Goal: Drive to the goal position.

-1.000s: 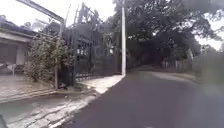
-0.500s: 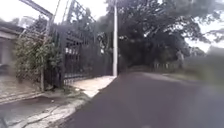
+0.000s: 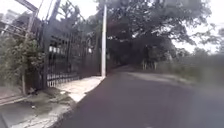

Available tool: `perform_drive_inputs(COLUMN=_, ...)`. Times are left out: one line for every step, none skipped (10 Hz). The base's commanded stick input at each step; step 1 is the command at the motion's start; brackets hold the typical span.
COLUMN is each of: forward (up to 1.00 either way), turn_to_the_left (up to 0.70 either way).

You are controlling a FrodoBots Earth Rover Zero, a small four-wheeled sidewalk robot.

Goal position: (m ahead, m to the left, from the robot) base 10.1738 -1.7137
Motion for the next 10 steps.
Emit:
perform_drive_inputs(forward=0.5, turn_to_the_left=-0.5)
perform_drive_inputs(forward=0.5, turn_to_the_left=-0.34)
perform_drive_inputs(forward=0.5, turn_to_the_left=0.0)
perform_drive_inputs(forward=0.5, turn_to_the_left=0.0)
perform_drive_inputs(forward=0.5, turn_to_the_left=0.0)
perform_drive_inputs(forward=0.5, turn_to_the_left=0.0)
perform_drive_inputs(forward=0.5, turn_to_the_left=0.0)
perform_drive_inputs(forward=0.5, turn_to_the_left=0.32)
perform_drive_inputs(forward=0.5, turn_to_the_left=0.48)
perform_drive_inputs(forward=0.5, turn_to_the_left=0.5)
